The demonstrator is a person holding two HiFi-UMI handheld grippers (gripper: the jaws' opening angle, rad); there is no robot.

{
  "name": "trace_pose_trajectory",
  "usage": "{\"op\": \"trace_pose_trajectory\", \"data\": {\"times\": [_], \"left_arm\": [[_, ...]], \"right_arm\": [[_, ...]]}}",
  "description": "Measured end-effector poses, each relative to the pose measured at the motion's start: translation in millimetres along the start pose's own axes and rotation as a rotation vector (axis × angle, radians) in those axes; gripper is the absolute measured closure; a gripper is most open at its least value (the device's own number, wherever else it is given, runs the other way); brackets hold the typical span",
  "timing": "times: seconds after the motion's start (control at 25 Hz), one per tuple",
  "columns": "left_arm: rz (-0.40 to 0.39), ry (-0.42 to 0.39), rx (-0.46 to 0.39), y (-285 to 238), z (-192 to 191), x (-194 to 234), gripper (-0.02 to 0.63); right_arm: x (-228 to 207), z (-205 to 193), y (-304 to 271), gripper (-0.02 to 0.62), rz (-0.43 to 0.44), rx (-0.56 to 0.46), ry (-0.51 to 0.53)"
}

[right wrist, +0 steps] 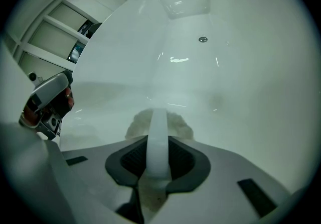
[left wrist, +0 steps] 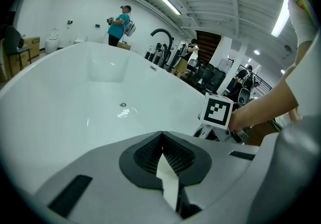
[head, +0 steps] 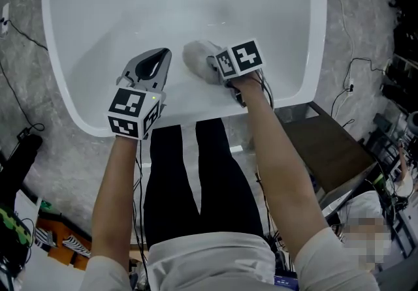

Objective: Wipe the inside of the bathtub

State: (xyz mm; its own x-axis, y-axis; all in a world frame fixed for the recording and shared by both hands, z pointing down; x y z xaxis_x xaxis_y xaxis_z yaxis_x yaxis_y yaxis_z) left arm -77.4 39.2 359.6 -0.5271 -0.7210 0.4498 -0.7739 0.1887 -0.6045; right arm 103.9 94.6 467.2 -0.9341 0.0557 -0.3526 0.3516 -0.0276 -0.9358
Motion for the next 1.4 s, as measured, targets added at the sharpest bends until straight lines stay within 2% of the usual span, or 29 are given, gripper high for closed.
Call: {"op": "trace_pose_trajectory", "data": {"times": [0.44, 0.72, 1.0, 1.4], "left_arm": [[-0.014, -0.013, 0.005, -39.5, 10.2, -35.5, 0.594], [0.001, -0.014, -0.002, -56.1, 10.8, -49.9, 0.594], [0.011, -0.018, -0.011, -74.2, 17.4, -63.5, 0.594], [0.052, -0.047, -0.012, -84.8, 30.3, -64.8, 0.594]], "right_arm": [[-74.4, -18.1, 27.5, 0.499, -0.047, 0.016, 0.029], [-115.8, -29.3, 43.4, 0.499, -0.113, 0.049, 0.074], [-130.2, -25.6, 46.0, 0.499, -0.197, 0.114, 0.170], [-139.8, -16.1, 22.3, 0.499, -0.191, 0.171, 0.155]]}}
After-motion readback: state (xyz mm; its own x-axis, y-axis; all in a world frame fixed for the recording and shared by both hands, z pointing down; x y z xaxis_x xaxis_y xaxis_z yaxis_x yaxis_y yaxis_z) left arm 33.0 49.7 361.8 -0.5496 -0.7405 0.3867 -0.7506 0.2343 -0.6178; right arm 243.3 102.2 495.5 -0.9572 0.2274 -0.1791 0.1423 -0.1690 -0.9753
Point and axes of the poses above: the fingertips, and each gripper's own axes: y backward along the fingers, x to its left, z out of its top, the point moved 7 cm from there along y, backward along the fingers, and after that the axes turned 6 degrees about -z, right-handed, at the moved point
